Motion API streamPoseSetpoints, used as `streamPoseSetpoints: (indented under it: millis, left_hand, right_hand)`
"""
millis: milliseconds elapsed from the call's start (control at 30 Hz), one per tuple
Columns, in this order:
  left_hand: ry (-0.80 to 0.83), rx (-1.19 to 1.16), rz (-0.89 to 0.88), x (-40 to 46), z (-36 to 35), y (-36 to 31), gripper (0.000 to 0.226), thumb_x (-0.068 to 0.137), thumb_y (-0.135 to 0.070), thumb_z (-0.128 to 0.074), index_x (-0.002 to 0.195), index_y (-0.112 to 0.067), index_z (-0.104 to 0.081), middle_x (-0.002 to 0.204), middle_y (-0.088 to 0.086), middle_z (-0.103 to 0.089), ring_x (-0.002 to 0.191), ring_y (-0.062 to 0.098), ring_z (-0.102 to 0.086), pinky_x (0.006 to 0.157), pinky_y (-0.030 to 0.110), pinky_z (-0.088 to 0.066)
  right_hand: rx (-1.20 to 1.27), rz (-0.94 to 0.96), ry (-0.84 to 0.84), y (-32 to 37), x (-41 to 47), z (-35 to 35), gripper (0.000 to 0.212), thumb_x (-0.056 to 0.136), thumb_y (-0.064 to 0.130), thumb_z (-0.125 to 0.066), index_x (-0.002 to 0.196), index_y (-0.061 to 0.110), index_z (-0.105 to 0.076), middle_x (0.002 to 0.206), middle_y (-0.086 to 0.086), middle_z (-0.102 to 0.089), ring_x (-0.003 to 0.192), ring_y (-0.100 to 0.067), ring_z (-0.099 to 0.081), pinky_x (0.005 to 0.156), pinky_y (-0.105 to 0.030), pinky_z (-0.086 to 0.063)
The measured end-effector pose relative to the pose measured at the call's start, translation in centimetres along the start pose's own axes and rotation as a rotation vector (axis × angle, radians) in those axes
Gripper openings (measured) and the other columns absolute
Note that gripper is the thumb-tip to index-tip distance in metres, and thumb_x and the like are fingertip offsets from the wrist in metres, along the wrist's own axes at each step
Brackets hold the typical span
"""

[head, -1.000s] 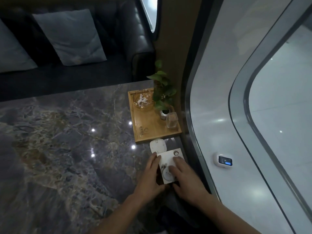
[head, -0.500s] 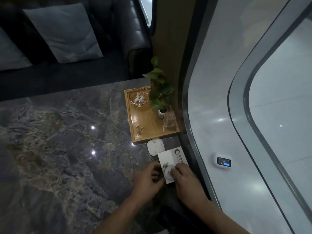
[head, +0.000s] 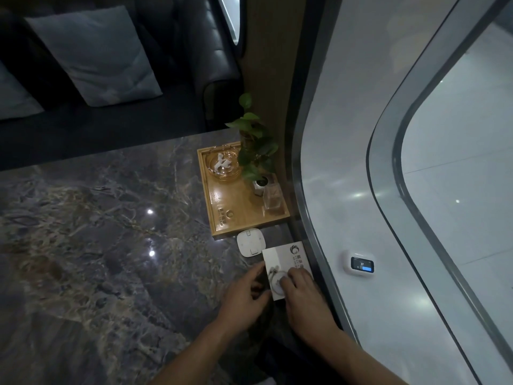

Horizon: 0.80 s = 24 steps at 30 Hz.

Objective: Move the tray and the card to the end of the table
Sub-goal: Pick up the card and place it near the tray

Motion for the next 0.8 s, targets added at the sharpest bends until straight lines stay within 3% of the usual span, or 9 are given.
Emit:
streamPoseSetpoints:
  millis: [200, 300, 467, 533, 633, 800]
  left_hand:
    - [0.012, 0.032, -0.010, -0.3, 0.0, -0.4, 0.079, 0.086, -0.012, -0.069, 0.128, -0.070, -0.034, 0.110, -0.033, -0.066, 0.095, -0.004, -0.068, 0.083, 0.018, -0.057]
    - [0.011, 0.038, -0.004, -0.4, 0.1, -0.6, 0.076, 0.087, -0.011, -0.069, 0.133, -0.063, -0.036, 0.103, -0.035, -0.066, 0.093, -0.006, -0.068, 0.080, 0.012, -0.054]
    - [-0.054, 0.049, -0.057, -0.5, 0.7, -1.9, 0.056, 0.091, -0.011, -0.066, 0.105, -0.064, -0.055, 0.100, -0.026, -0.070, 0.093, -0.010, -0.067, 0.079, 0.008, -0.050]
    - [-0.102, 0.095, -0.083, -0.4, 0.9, -2.2, 0.043, 0.092, -0.016, -0.066, 0.096, -0.059, -0.063, 0.100, -0.019, -0.071, 0.094, -0.007, -0.066, 0.081, 0.012, -0.051]
    - [-0.129, 0.153, -0.108, 0.1, 0.9, -2.7, 0.017, 0.092, -0.021, -0.067, 0.092, -0.037, -0.073, 0.092, -0.014, -0.070, 0.089, -0.002, -0.065, 0.078, 0.021, -0.055]
    - [-0.142, 0.193, -0.153, 0.5, 0.7, -3.9, 0.010, 0.088, -0.020, -0.070, 0.087, -0.030, -0.071, 0.087, -0.013, -0.069, 0.086, 0.002, -0.065, 0.076, 0.028, -0.056]
  right_hand:
    - [0.010, -0.004, 0.005, 0.1, 0.0, 0.2, 0.036, 0.064, 0.002, -0.072, 0.098, 0.009, -0.060, 0.101, -0.011, -0.059, 0.097, -0.032, -0.057, 0.090, -0.043, -0.052]
    - [0.027, -0.003, 0.009, 0.1, 0.1, 0.3, 0.031, 0.067, 0.002, -0.069, 0.096, 0.009, -0.060, 0.100, -0.011, -0.058, 0.096, -0.031, -0.056, 0.088, -0.043, -0.052]
    - [0.140, 0.005, -0.044, 0.8, 0.4, 1.7, 0.011, 0.079, 0.010, -0.061, 0.090, 0.011, -0.063, 0.095, -0.007, -0.059, 0.089, -0.027, -0.056, 0.076, -0.034, -0.051]
    - [0.198, 0.017, -0.091, 1.2, 0.3, 2.8, 0.006, 0.082, 0.011, -0.059, 0.086, 0.012, -0.064, 0.091, -0.006, -0.061, 0.084, -0.026, -0.057, 0.072, -0.033, -0.050]
    - [0.285, 0.046, -0.180, 1.7, -0.3, 5.0, 0.007, 0.086, 0.014, -0.055, 0.080, 0.014, -0.058, 0.087, -0.006, -0.060, 0.080, -0.024, -0.055, 0.069, -0.035, -0.049]
    - [0.349, 0.046, -0.228, 1.8, -1.2, 6.5, 0.010, 0.085, 0.017, -0.053, 0.076, 0.013, -0.054, 0.085, -0.003, -0.057, 0.080, -0.021, -0.053, 0.068, -0.035, -0.046]
Point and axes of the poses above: each hand's wrist, its own x-axis towards the middle knuckle, its own z-axis out of the back of the hand, y = z × x, the point moved 5 cm from there along x, towards the middle knuckle
